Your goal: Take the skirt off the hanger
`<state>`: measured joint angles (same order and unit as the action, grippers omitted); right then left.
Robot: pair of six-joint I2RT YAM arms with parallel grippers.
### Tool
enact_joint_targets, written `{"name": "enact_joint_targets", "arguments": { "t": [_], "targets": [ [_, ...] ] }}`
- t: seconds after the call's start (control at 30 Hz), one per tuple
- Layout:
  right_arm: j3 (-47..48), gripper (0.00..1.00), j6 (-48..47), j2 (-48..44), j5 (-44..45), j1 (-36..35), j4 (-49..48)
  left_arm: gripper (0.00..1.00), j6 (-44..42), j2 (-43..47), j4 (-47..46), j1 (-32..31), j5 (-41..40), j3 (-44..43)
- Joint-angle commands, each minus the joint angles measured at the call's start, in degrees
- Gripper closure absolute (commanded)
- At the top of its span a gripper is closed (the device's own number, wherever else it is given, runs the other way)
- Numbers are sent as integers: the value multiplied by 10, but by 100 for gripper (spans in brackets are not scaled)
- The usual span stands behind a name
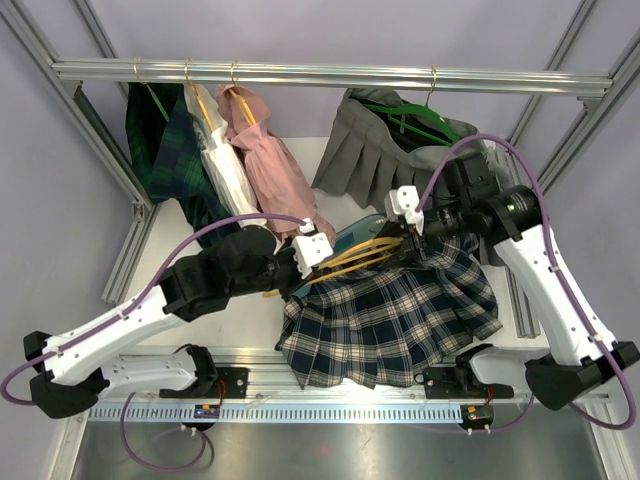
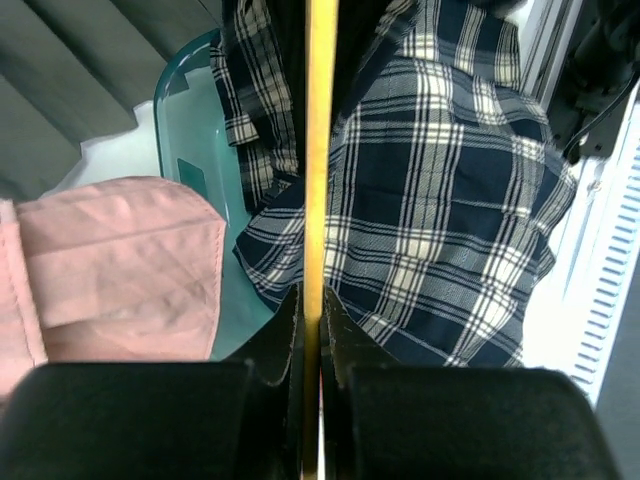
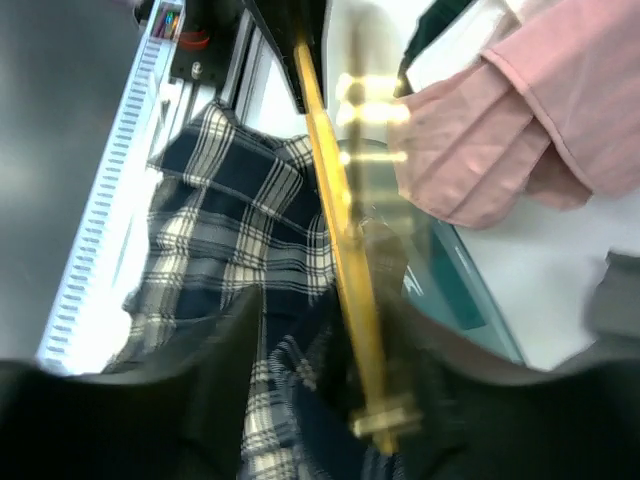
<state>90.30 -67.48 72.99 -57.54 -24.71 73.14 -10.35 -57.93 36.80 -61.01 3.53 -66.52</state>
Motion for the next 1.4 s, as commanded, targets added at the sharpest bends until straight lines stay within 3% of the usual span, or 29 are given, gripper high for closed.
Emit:
{"name": "enact_joint_targets", "arguments": {
  "t": [0.0,0.1,0.27,0.37,0.53,0.77,0.83,0.97,1.1,1.2,1.27,1.37],
  "targets": [
    [-18,38,304,-54,0,2,-157,100,57,37,-39,1,-22,4],
    [-37,21,449,-101,93,11,-226,100,101,54,-44,2,-11,21],
    [-36,15,533,-123,212,19,-183,100,195,77,-47,1,-11,40],
    [-57,10,576,-136,330,26,-145,100,248,88,-49,1,-12,46],
    [-86,7,518,-175,356,34,-83,100,299,102,-52,2,-7,55],
    [-158,4,304,-232,417,34,-64,100,304,123,-48,1,-2,61],
    [-199,5,293,-234,469,34,-82,100,302,126,-48,1,0,60],
    [-253,7,294,-246,491,35,-141,100,300,129,-42,2,5,56],
    [-296,16,306,-245,534,35,-193,100,291,134,-27,1,5,45],
    [-326,35,309,-250,545,35,-220,100,278,142,-13,2,0,38],
    [-344,68,316,-257,555,35,-230,100,266,148,13,1,-5,24],
    [-356,98,329,-275,572,38,-233,100,240,162,50,2,-17,9]
  ]
}}
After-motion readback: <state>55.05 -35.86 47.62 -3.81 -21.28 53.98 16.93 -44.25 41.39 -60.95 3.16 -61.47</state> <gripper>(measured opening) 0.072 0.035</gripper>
